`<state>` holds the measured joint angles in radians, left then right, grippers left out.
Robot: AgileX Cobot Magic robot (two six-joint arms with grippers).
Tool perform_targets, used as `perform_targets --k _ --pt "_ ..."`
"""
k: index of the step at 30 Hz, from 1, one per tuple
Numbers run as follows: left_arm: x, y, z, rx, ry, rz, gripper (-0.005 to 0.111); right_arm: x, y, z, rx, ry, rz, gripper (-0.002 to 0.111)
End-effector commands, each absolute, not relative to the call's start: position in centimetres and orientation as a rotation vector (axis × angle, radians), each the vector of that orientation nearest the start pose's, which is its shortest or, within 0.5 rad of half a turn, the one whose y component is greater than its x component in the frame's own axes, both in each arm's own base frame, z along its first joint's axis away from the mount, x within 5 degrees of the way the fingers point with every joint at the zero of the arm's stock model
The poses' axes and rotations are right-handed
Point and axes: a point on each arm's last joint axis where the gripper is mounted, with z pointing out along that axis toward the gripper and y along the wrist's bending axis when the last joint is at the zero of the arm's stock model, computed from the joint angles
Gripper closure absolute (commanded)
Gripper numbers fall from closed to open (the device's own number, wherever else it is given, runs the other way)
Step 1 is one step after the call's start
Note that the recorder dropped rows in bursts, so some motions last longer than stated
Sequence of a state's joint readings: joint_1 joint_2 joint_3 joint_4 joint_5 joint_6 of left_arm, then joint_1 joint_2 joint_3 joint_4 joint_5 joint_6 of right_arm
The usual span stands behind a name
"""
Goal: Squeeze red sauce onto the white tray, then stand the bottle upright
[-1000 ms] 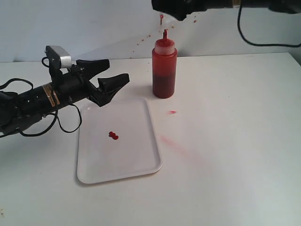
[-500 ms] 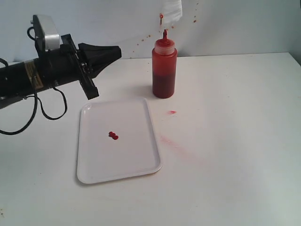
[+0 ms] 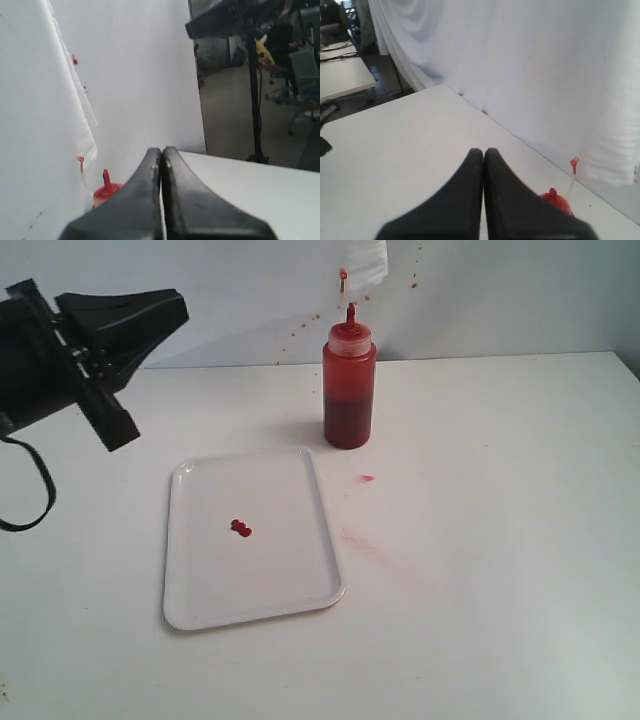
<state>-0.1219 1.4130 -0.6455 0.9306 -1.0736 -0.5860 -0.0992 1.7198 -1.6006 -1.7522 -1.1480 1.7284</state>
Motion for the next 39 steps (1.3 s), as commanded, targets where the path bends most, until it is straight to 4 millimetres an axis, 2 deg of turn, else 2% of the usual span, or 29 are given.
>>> perform_targets --k 1,5,9,10,16,18,21,25,34,39 --pt "22.2 -9.7 29.7 0.594 1.297 -0.681 0.107 34.9 4.4 39.3 -0.738 1.655 0.732 0.108" --pt "19.4 -10.5 30.9 0.630 1.328 -0.624 0.107 32.8 4.4 38.4 -0.657 1.702 0.674 0.108" --pt "17.0 -11.0 32.2 0.602 1.365 -0.669 0.107 30.6 4.2 38.2 -0.562 1.722 0.568 0.108" --pt "15.9 -11.0 32.7 0.585 1.386 -0.673 0.107 29.5 4.3 37.9 -0.518 1.727 0.534 0.108" --pt "12.7 -10.0 33.5 0.547 1.466 -0.614 0.107 24.8 6.1 38.3 -0.392 1.672 0.355 0.108" --pt "11.7 -9.7 33.8 0.530 1.472 -0.633 0.107 23.3 6.5 38.3 -0.385 1.653 0.338 0.108" --pt "10.2 -9.1 33.6 0.540 1.465 -0.640 0.107 21.4 7.1 38.0 -0.446 1.637 0.403 0.108" --pt "8.7 -7.8 32.9 0.525 1.446 -0.627 0.107 20.3 8.1 37.8 -0.561 1.629 0.523 0.108" --pt "6.6 -6.1 33.3 0.493 1.343 -0.646 0.107 20.3 8.2 37.7 -0.567 1.631 0.533 0.108" --pt "6.2 -5.7 33.6 0.486 1.314 -0.652 0.107 20.3 8.2 37.7 -0.567 1.631 0.533 0.108"
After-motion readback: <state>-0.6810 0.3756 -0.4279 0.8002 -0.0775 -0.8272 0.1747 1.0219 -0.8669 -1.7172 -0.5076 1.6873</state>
